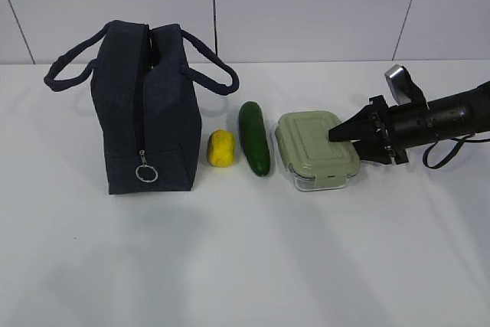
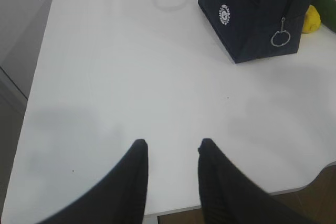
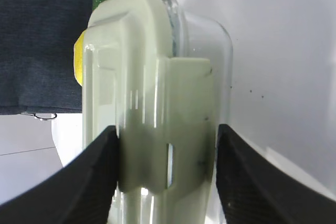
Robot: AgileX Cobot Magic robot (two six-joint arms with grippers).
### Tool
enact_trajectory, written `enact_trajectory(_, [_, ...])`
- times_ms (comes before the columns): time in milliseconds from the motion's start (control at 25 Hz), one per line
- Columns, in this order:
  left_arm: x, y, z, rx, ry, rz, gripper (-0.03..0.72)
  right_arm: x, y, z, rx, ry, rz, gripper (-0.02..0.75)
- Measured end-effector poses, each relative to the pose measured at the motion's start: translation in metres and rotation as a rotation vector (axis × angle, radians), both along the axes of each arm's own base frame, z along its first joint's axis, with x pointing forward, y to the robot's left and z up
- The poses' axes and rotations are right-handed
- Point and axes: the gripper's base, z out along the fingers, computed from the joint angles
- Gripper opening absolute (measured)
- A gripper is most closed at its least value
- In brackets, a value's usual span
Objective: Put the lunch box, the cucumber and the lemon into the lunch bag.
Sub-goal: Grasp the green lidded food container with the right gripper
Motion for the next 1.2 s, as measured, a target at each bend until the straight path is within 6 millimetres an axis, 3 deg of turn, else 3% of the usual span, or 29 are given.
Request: enact_trajectory(1200, [0.0000, 0.0000, 0.0000, 0.000, 0.000, 0.000, 0.236, -0.0001, 0.0002, 0.0004, 0.006, 0.001, 0.000, 0.414])
